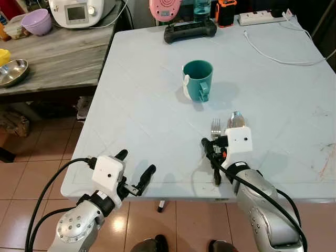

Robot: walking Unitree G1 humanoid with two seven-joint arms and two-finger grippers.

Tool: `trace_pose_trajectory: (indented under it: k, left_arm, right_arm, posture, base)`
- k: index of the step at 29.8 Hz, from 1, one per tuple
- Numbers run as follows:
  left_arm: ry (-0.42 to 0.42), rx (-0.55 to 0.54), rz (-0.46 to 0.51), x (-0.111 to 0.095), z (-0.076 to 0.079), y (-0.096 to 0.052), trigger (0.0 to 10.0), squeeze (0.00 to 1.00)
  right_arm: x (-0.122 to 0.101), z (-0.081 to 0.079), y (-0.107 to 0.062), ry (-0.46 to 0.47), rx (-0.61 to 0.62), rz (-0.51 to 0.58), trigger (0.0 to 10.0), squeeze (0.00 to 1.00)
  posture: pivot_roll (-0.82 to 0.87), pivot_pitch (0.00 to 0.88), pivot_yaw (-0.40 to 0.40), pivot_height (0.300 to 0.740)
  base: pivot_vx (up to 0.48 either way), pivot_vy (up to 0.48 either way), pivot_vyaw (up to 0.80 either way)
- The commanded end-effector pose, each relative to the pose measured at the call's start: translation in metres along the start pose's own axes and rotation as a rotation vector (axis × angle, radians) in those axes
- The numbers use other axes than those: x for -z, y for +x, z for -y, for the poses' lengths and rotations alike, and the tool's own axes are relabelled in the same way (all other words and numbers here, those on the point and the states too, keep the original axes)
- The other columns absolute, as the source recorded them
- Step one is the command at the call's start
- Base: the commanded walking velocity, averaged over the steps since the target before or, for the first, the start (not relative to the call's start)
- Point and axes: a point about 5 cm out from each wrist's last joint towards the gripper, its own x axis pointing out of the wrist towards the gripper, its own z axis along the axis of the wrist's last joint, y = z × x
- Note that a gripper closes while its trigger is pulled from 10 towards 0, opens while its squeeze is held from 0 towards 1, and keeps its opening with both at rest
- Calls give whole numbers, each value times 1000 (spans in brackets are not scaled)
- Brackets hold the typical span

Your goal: Setting the table

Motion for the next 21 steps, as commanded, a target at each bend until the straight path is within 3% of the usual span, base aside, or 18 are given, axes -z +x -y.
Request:
trace_pose_trajectory:
  k: [1,15,21]
  left_arm:
    - [10,3,-26,2,-2,-3,10000,0]
    - [15,-18,-44,5,-3,-5,10000,0]
    - [16,-28,-49,5,-3,-6,10000,0]
  right_arm:
    - [32,5,2,34,39,-168,0,0]
    - [25,-6,25,-37,-120,-161,0,0]
    - [25,-18,35,-68,-198,-160,0,0]
  posture:
    - [-62,213,179,740]
    - [-48,205,171,740]
    - [-44,204,169,740]
  base:
    - [0,0,0]
    - [0,0,0]
    - [0,0,0]
